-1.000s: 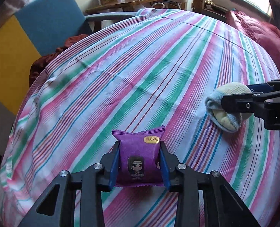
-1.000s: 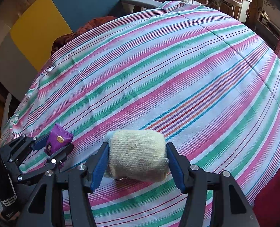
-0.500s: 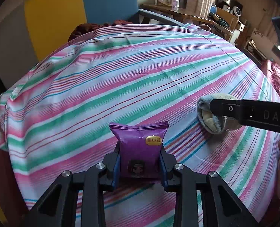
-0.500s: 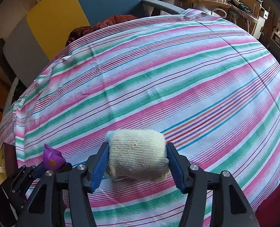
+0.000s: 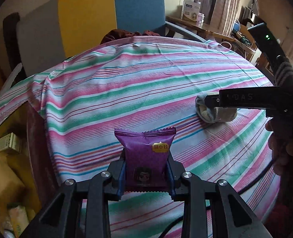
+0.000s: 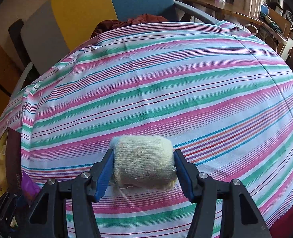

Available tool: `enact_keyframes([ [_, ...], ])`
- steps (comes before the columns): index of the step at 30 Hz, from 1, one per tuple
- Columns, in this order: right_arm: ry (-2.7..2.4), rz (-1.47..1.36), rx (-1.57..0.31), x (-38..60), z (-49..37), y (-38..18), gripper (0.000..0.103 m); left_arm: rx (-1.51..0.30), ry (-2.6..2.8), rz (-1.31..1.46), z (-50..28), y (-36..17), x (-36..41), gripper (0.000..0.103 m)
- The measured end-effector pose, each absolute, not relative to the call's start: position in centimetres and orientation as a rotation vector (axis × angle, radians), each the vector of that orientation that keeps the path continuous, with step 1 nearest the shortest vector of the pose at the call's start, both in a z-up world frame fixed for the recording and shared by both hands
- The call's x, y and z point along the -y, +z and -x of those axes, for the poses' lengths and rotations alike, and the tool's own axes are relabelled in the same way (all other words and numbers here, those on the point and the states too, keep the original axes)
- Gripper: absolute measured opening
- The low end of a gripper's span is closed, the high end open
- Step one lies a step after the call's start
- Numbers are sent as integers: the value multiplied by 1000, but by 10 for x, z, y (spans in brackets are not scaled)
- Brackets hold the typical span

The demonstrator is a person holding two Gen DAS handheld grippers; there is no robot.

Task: Organize objects
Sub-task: 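Carry the purple packet into the gold tray and open the left tool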

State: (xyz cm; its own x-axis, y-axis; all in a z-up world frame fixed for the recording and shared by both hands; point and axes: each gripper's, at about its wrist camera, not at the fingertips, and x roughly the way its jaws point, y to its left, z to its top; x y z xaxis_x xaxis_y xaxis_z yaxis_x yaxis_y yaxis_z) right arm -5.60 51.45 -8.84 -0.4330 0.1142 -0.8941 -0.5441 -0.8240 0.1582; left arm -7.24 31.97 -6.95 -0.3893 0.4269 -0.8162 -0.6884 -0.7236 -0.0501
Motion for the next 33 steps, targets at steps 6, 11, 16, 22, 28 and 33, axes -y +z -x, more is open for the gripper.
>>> enact_keyframes([
  [6, 2284, 1378, -585, -514, 57, -89, 61, -343, 2200, 1098, 62, -50, -283, 33],
  [11, 2287, 1375, -563, -512, 58, -90, 61, -315, 2258, 1088, 58, -42, -257, 33],
  [16, 2287, 1369, -546, -511, 58, -91, 61, -277, 2293, 1070, 52, -34, -235, 33],
  [22, 2288, 1363, -519, -508, 58, -91, 61, -238, 2312, 1077, 51, -31, -215, 33],
  [28, 2291, 1362, -513, -507, 58, -92, 61, -189, 2326, 1099, 53, -32, -191, 33],
  [33, 2292, 1365, -501, -506, 59, -91, 61, -107, 2356, 1108, 55, -28, -151, 33],
])
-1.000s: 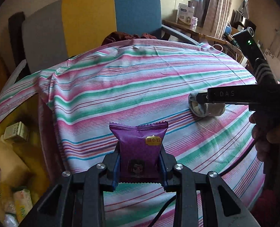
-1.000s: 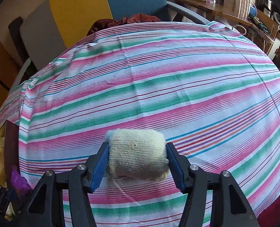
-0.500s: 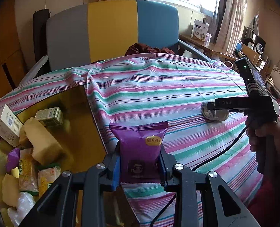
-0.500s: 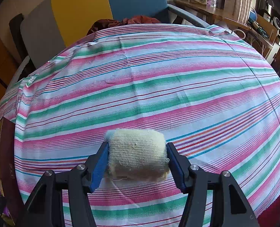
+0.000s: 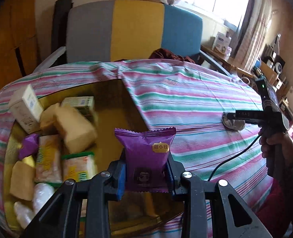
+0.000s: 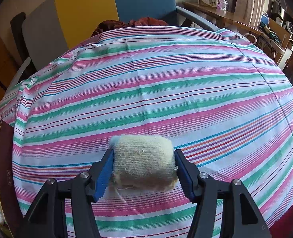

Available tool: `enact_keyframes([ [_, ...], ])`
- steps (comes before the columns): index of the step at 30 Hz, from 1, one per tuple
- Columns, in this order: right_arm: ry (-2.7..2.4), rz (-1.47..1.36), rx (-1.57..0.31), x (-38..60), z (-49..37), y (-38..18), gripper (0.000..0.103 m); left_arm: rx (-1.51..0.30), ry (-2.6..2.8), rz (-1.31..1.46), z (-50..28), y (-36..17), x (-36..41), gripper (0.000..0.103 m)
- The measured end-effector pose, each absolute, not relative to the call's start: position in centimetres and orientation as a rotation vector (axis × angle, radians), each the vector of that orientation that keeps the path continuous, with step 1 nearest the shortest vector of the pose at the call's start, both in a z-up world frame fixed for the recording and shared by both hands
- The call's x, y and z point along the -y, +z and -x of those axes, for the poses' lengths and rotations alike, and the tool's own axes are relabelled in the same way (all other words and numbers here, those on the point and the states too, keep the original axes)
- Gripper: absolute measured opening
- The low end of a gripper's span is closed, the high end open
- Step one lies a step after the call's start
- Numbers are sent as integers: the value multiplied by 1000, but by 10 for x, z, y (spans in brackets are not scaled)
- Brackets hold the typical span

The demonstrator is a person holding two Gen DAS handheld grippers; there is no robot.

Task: Organize objects
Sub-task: 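Carry the purple packet into the gold tray and open the left tool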

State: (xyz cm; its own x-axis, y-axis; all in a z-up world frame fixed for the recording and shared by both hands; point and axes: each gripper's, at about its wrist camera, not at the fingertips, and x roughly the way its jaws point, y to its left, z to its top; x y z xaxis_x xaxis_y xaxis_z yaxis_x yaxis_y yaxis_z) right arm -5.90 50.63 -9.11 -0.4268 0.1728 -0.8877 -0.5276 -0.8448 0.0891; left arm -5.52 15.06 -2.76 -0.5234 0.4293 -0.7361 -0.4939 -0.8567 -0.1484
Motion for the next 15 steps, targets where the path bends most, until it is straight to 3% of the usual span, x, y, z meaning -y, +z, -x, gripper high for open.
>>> enact_keyframes([
  [10, 2287, 1373, -438, -499, 61, -90, 61, 98, 2577, 1192, 60, -30, -8, 33],
  [15, 2285, 1375, -411, -496, 62, -90, 61, 147, 2559, 1214, 54, -38, 10, 33],
])
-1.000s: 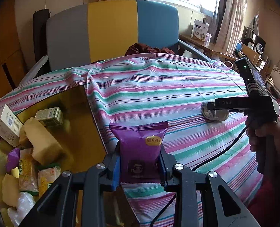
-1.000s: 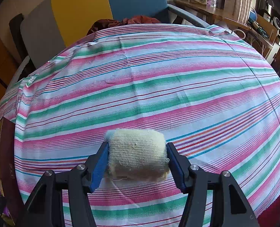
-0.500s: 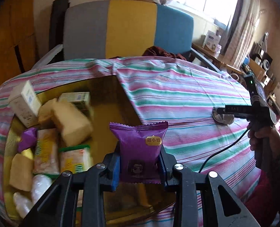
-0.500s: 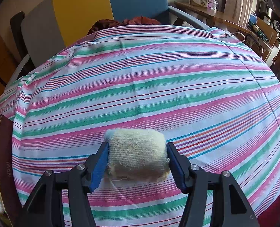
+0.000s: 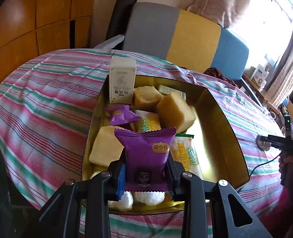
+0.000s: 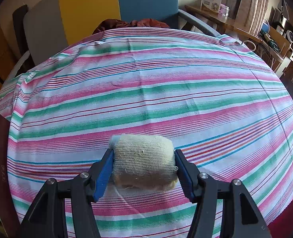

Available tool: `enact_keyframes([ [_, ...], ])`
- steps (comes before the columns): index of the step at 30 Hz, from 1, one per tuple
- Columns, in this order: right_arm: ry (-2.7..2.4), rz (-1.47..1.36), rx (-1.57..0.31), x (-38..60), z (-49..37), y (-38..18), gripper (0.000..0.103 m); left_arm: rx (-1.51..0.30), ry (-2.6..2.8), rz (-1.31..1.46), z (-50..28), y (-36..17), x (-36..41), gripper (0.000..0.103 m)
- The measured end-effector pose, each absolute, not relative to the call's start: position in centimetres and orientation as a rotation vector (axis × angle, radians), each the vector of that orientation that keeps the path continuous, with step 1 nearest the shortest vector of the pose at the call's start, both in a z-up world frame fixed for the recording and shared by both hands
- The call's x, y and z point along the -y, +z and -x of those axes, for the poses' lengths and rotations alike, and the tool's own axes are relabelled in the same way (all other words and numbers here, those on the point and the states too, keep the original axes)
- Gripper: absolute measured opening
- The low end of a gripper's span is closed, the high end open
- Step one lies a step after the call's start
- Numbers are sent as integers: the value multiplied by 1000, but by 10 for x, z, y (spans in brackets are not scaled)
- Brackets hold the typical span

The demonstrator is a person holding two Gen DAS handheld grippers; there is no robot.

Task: Organize objects
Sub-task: 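Carry the purple packet into the gold tray and open the left tool, then carry the rolled sock into the gold tray and open the right tool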

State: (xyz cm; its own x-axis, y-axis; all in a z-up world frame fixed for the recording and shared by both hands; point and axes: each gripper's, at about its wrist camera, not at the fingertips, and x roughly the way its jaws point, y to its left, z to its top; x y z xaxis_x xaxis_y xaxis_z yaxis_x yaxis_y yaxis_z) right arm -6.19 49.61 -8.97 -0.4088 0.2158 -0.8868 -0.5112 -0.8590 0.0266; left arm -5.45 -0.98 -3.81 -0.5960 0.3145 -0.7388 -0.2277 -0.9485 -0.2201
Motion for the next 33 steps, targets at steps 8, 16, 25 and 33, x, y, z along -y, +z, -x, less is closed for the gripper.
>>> enact_keyframes([
  [8, 2283, 1378, -388, -494, 62, -90, 61, 104, 2348, 1190, 70, -39, -61, 33],
  [16, 2284, 1380, -384, -494, 64, -90, 61, 7, 2284, 1260, 96, -65, -121, 42],
  [25, 2284, 1383, -377, -494, 64, -90, 61, 4, 2341, 1272, 87, -68, -107, 46],
  [33, 2282, 1404, -331, -482, 63, -88, 61, 41, 2447, 1247, 76, -57, -67, 49],
])
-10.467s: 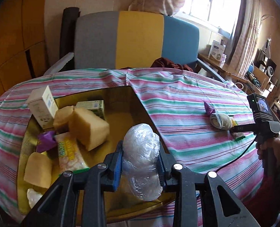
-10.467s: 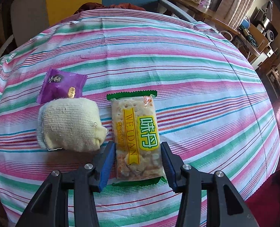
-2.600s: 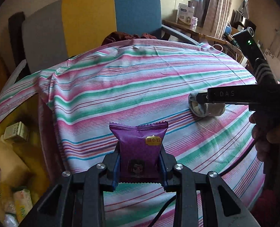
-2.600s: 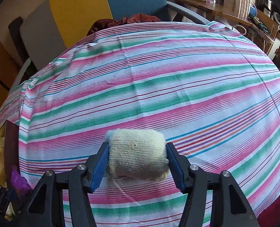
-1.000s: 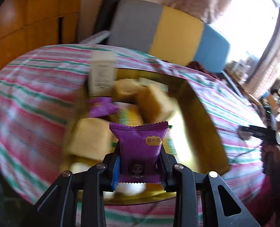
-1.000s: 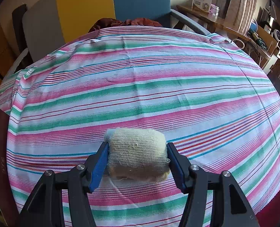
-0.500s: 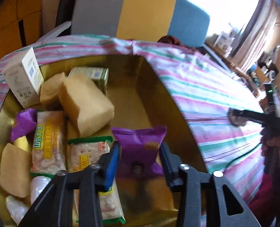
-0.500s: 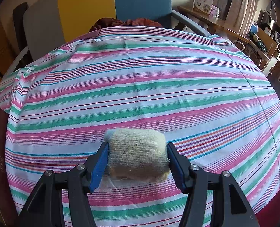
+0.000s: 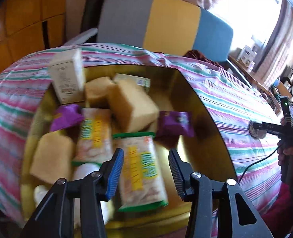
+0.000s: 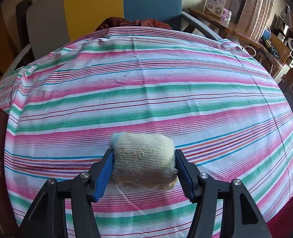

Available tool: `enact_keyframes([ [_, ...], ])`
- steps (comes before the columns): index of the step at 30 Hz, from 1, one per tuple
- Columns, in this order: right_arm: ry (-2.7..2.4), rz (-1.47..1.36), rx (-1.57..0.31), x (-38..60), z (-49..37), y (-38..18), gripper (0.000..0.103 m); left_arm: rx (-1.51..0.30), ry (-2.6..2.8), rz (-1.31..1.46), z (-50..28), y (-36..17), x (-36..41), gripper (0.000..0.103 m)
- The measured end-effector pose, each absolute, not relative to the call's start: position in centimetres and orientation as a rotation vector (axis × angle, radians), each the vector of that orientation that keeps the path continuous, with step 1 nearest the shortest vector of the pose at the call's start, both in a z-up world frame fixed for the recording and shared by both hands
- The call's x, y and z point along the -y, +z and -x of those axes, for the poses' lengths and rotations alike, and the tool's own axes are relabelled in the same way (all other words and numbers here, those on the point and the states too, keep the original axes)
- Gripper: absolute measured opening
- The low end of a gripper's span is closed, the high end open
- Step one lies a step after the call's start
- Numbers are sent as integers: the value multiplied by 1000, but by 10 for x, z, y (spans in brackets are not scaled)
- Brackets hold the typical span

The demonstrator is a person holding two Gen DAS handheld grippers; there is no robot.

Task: Organize objects
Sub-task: 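Carry the rolled sock into the gold tray and open the right tool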

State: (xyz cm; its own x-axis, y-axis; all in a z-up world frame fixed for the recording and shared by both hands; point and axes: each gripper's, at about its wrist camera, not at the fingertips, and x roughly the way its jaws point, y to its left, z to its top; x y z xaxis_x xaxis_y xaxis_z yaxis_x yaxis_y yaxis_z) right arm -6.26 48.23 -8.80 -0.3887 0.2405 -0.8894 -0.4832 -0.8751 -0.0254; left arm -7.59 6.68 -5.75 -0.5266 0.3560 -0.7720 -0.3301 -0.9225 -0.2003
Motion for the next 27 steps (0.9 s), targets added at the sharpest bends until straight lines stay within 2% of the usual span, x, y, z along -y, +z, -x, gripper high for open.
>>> enact_keyframes([
  [4, 2312, 1442, -297, -465, 64, -84, 61, 54, 2494, 1247, 71, -56, -46, 51],
  [8, 2421, 1495, -355, -431, 65, -74, 60, 65, 2535, 1240, 67, -56, -33, 51],
  [14, 2733, 1472, -345, -340, 62, -31, 60, 83, 2574, 1206, 64, -51, -22, 54],
  [20, 3001, 1513, -138, -237, 58, -10, 60, 99, 2596, 1182, 60, -47, -15, 56],
  [27, 2997, 1628, 198, -170, 64, -36, 61, 101, 2633, 1174, 58, -47, -6, 62],
])
